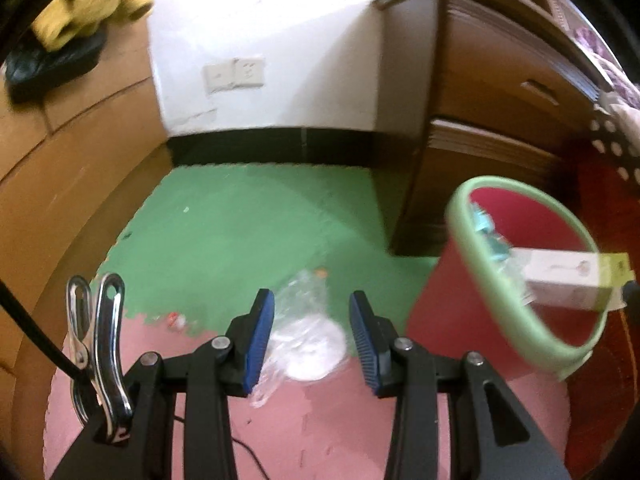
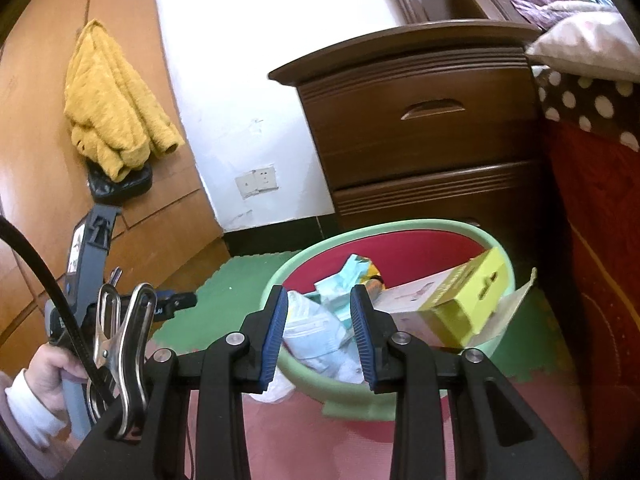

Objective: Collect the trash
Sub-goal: 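Withdraw both open tools from the bucket toward the clear plastic bag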

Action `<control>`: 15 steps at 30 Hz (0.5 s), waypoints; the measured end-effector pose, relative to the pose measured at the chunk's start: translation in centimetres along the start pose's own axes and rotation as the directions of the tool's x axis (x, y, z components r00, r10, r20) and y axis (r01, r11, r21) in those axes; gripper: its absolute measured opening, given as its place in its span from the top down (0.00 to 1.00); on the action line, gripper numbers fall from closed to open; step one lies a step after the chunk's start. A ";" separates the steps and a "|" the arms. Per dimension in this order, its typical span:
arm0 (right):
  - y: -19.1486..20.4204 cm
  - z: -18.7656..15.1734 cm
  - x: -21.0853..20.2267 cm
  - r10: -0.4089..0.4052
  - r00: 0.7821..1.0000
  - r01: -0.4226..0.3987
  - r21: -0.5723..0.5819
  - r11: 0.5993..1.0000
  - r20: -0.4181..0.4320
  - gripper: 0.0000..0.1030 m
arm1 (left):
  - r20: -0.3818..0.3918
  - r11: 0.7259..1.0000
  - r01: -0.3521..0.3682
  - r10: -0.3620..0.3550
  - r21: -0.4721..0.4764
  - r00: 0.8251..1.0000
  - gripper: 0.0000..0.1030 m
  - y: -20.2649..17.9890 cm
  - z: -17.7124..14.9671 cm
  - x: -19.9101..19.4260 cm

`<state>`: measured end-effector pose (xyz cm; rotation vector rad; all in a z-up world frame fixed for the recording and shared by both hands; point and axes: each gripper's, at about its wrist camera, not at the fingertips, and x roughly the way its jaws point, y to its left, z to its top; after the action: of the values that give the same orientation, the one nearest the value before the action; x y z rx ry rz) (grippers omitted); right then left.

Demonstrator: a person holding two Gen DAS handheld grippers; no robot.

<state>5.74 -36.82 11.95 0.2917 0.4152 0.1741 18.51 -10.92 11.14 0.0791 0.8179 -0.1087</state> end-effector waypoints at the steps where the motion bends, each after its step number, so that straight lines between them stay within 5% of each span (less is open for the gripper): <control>1: 0.4 -0.1 0.1 0.003 1.000 -0.003 -0.012 1.000 -0.002 0.68 | -0.009 1.000 -0.006 0.006 -0.010 1.000 0.61 0.7 -0.3 0.2; 15: 7.3 -3.3 2.6 0.018 0.995 -0.040 -0.227 0.973 -0.096 0.68 | -0.116 0.995 -0.017 0.005 -0.102 0.993 0.61 7.1 -5.0 5.4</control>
<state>5.87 -28.58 10.37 0.0622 0.4791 0.2630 19.48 -3.68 4.01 -0.0071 0.9378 -0.0518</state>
